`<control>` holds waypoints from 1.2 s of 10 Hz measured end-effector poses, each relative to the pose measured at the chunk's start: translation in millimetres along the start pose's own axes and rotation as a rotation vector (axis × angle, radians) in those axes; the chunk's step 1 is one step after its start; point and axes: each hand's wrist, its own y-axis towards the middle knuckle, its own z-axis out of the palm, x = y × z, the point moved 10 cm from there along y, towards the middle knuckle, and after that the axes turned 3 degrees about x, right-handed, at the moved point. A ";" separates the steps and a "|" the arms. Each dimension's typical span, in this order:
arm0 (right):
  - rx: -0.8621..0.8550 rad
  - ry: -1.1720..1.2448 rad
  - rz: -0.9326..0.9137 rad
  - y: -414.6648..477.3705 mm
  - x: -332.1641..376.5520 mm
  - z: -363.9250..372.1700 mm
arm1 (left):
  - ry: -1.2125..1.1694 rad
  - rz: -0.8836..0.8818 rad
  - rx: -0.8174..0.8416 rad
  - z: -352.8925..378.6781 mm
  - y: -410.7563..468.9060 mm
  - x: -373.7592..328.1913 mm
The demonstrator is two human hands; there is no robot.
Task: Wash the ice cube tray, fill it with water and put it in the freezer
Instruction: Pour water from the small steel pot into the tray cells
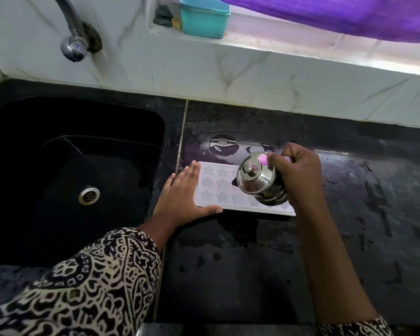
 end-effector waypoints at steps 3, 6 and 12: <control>-0.017 -0.008 -0.008 0.5 -3.0 -6.2 | 0.012 -0.002 0.004 -0.4 -0.2 -0.6; -0.009 -0.004 -0.001 3.4 -1.4 -8.5 | 0.021 -0.007 0.009 0.6 0.2 0.2; 0.021 0.016 -0.006 4.4 3.4 -5.9 | 0.010 -0.002 0.003 0.3 0.0 0.3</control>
